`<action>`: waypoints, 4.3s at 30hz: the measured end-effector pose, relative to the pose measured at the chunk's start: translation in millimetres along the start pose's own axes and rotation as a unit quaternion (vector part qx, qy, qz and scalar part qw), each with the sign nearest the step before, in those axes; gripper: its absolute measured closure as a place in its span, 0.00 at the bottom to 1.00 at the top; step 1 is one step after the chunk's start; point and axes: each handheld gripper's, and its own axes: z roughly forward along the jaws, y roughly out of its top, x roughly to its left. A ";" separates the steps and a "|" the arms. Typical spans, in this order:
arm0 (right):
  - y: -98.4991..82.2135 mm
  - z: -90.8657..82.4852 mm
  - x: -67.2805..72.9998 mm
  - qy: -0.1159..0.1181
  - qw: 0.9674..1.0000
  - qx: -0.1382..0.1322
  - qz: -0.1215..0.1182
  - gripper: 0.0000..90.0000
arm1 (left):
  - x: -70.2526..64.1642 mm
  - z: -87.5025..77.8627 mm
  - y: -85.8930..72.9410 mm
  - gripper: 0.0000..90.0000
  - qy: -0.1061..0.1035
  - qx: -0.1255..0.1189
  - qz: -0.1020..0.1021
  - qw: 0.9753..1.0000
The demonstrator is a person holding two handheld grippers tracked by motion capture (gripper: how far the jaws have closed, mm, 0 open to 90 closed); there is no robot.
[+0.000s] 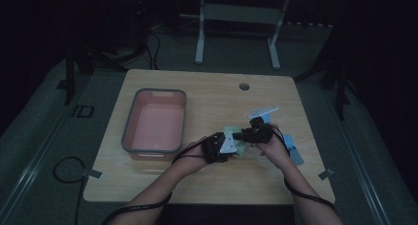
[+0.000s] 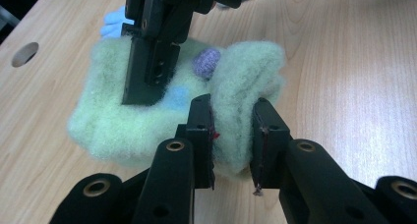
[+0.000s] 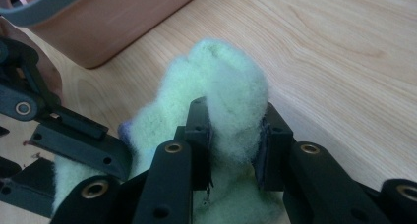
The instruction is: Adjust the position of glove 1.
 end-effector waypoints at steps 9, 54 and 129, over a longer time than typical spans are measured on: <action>16.7 -4.1 9.7 -0.001 1.000 -0.009 -0.009 0.80 | 5.4 -17.4 5.1 0.83 0.014 0.009 0.015 1.000; 150.2 54.6 80.7 0.026 0.996 -0.022 -0.079 0.80 | 61.1 -131.0 -41.9 0.83 0.112 0.051 -0.010 0.992; 145.9 110.8 100.9 0.061 0.995 0.024 -0.074 0.54 | 93.6 -138.7 -121.7 0.47 0.011 0.105 -0.142 0.984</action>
